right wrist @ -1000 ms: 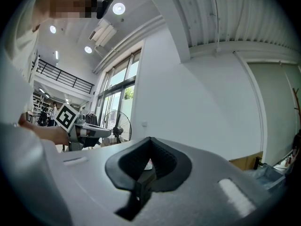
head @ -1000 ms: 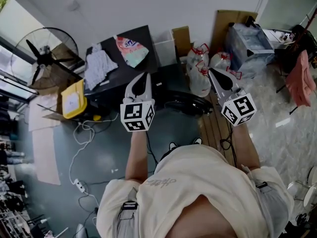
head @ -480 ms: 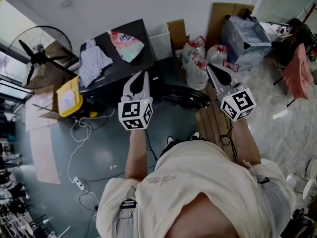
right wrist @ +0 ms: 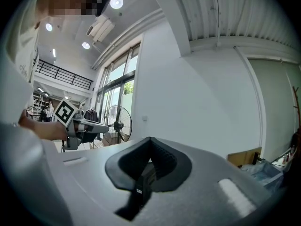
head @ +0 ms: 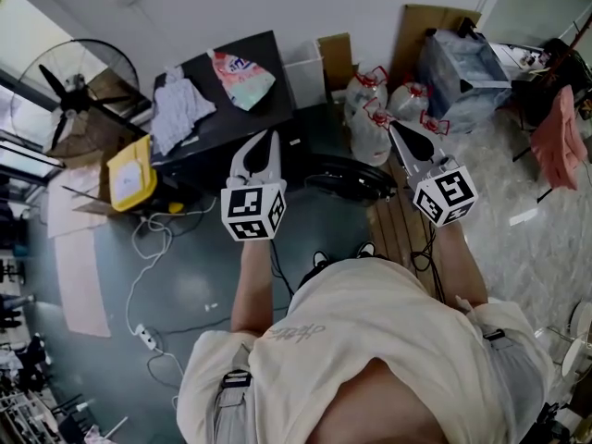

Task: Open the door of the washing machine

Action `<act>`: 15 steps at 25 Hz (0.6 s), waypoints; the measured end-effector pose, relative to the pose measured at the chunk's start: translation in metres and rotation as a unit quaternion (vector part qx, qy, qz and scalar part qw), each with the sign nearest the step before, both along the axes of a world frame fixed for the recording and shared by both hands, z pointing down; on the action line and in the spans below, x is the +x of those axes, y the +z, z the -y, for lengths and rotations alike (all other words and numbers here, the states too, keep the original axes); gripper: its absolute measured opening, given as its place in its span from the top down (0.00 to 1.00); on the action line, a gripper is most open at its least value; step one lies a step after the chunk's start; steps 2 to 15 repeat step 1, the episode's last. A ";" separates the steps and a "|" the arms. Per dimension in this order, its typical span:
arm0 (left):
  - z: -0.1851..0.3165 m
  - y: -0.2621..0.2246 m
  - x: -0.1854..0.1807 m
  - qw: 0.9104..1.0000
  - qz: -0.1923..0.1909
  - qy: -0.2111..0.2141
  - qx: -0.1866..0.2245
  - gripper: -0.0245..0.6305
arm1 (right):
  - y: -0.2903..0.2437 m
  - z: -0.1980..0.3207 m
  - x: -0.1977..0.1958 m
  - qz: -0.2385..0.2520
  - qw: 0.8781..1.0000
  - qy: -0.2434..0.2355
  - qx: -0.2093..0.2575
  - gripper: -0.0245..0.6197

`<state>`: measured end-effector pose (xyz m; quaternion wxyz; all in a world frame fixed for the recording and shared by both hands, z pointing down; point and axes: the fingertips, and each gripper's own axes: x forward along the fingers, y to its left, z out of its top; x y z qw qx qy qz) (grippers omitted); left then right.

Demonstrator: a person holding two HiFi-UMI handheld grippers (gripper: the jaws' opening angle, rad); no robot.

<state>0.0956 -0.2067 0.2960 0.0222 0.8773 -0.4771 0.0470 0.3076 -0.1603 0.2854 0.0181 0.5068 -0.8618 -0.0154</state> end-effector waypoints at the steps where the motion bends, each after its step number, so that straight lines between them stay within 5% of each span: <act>1: -0.001 0.001 -0.001 1.000 0.000 0.000 -0.001 0.94 | 0.001 -0.001 0.001 0.000 1.000 0.001 -0.001 0.96; 15: -0.001 0.001 -0.001 1.000 0.000 0.000 -0.001 0.94 | 0.001 -0.001 0.001 0.000 1.000 0.001 -0.001 0.96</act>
